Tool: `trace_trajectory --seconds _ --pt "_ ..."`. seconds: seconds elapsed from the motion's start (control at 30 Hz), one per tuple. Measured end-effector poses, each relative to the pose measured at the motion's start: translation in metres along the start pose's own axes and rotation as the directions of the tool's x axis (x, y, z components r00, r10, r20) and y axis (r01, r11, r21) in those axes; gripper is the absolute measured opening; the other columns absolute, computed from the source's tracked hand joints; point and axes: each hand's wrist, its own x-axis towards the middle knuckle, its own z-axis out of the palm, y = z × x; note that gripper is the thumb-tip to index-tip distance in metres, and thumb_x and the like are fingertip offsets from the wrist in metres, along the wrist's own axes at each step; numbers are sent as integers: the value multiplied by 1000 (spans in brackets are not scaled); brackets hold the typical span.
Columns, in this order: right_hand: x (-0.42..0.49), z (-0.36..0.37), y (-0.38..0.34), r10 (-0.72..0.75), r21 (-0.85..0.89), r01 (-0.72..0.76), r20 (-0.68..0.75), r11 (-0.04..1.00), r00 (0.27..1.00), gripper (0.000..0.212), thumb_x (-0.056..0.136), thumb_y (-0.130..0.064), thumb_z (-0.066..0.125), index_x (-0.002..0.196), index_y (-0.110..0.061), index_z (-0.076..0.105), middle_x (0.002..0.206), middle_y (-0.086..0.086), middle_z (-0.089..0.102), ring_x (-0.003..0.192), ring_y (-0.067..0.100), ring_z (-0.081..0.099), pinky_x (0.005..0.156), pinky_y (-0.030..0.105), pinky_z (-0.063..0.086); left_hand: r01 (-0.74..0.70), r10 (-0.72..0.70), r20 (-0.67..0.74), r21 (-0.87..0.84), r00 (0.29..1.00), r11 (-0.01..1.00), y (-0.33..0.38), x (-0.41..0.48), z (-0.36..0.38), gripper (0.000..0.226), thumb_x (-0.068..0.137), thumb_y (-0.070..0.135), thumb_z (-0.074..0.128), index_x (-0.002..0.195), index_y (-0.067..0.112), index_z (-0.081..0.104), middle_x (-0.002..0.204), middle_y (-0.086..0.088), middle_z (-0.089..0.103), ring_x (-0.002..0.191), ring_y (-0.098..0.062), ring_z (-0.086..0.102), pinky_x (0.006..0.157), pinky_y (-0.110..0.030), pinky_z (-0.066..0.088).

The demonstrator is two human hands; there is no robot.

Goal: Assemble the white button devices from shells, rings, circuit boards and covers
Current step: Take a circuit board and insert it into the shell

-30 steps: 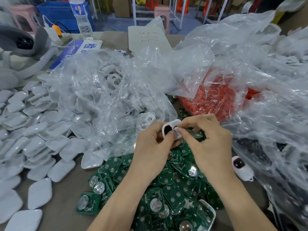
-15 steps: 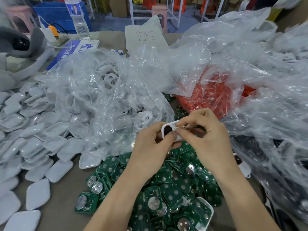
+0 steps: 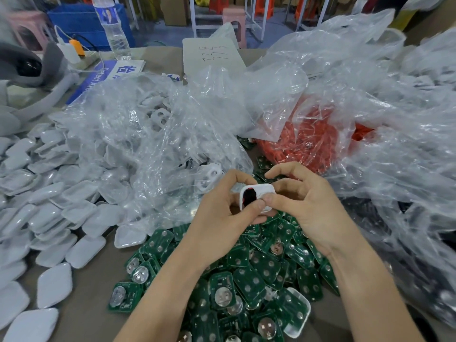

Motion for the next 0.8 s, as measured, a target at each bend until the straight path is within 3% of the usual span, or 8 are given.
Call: trace_trajectory --seconds 0.13,0.33,0.47,0.67,0.73,0.8 --pt "-2 5 -1 -48 -140 51 23 989 999 20 83 1 70 91 -16 62 75 0 72 60 7 65 58 12 48 25 -25 3 -25 1000 999 2 0 -2 19 93 3 62 100 20 58 90 -6 74 79 -19 75 68 -19 57" --pt "-4 -5 -5 51 -148 -42 55 988 997 20 78 -2 74 85 -20 70 83 3 74 73 14 68 69 21 54 44 -43 50 -26 998 999 0 -2 1 18 95 2 57 100 20 58 97 -9 73 80 -22 75 70 -23 59" --pt "-4 -3 -5 63 -186 -54 43 981 997 17 78 -2 74 85 -17 69 82 5 74 72 14 66 70 22 54 37 -35 74 -23 997 999 -1 -2 -1 18 95 0 56 101 17 56 99 -11 72 81 -24 75 71 -25 59" --pt "-11 -6 -7 19 -267 -14 15 964 1000 20 77 -3 74 81 -21 66 81 -3 74 76 9 69 68 12 50 -69 62 64 116 996 991 -5 -5 10 22 95 9 60 94 31 58 92 -4 75 80 -16 75 72 -28 61" --pt "-13 -5 -7 -3 -273 -1 -15 962 1000 21 76 -5 75 78 -24 67 77 -4 73 73 7 68 65 8 47 -40 37 44 67 998 997 -5 -4 11 24 94 12 63 90 35 60 90 -4 75 79 -18 75 70 -27 60" --pt "-12 -3 -8 9 -255 -15 -24 967 1000 19 76 -8 77 77 -25 69 76 -4 74 71 7 69 62 9 47 12 -12 20 -11 1000 1000 -5 -2 10 17 93 11 65 92 27 59 89 -6 75 77 -22 75 68 -26 59"
